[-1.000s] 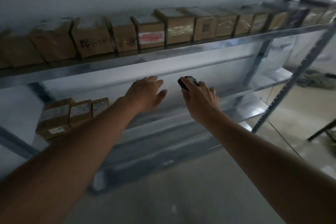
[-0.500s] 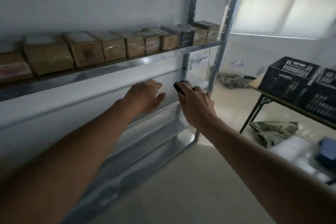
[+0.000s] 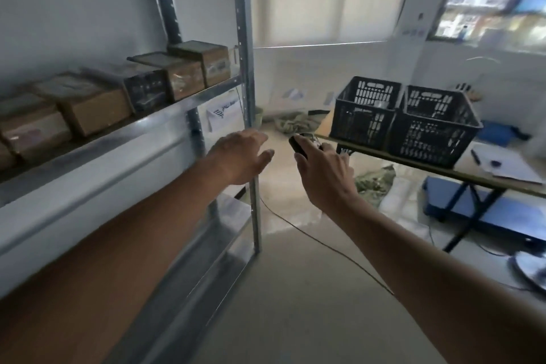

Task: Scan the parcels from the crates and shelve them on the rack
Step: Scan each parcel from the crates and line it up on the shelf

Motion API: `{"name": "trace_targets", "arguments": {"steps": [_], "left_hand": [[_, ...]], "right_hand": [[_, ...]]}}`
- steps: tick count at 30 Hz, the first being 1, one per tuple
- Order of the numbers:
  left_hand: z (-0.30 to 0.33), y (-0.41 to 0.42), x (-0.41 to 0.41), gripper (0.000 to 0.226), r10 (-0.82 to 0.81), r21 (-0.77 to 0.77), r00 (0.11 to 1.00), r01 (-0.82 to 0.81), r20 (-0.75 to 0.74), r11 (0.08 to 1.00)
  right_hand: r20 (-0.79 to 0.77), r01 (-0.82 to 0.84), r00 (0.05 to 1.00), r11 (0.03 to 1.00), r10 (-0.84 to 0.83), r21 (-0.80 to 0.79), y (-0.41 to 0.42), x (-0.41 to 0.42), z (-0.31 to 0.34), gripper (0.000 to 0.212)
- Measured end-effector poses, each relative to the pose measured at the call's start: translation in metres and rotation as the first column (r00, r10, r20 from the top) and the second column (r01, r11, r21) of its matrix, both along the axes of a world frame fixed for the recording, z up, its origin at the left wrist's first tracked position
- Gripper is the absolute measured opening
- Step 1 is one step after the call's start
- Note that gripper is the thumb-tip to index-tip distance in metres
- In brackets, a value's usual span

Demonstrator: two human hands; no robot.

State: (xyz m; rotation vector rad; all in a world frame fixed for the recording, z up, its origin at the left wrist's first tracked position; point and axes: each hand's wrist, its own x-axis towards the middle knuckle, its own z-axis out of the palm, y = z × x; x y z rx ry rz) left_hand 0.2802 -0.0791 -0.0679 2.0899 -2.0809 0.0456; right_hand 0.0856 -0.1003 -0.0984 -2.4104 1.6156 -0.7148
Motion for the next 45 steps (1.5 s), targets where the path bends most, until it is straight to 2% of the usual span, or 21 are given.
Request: {"name": "trace_targets", "arguments": {"steps": [5, 12, 16, 28, 38, 45], "left_hand": [[0.009, -0.131, -0.012, 0.058, -0.162, 0.034, 0.987, 0.161, 0.011, 0.986], [-0.002, -0.294, -0.07, 0.058, -0.329, 0.038, 0.944, 0.328, 0.0, 0.944], [-0.014, -0.386, -0.116, 0.057, -0.372, 0.04, 0.928, 0.372, -0.005, 0.927], [-0.045, -0.625, -0.209, 0.056, -0.325, 0.122, 0.943, 0.332, -0.073, 0.935], [-0.08, -0.819, -0.221, 0.057, -0.32, 0.197, 0.94, 0.339, -0.12, 0.92], [-0.113, -0.962, -0.213, 0.05, -0.346, 0.281, 0.928, 0.372, -0.14, 0.885]], "right_hand": [[0.005, 0.182, 0.983, 0.983, -0.182, -0.003, -0.104, -0.02, 0.0, 0.047], [0.001, 0.328, 0.945, 0.944, -0.328, 0.026, -0.226, -0.074, -0.006, 0.049], [-0.015, 0.376, 0.926, 0.925, -0.376, 0.045, -0.31, -0.117, -0.016, 0.05], [-0.041, 0.368, 0.93, 0.919, -0.366, 0.139, -0.554, -0.213, -0.041, 0.05], [-0.094, 0.389, 0.921, 0.906, -0.378, 0.169, -0.747, -0.218, -0.078, 0.05], [-0.104, 0.425, 0.905, 0.867, -0.412, 0.26, -0.885, -0.201, -0.108, 0.05]]}}
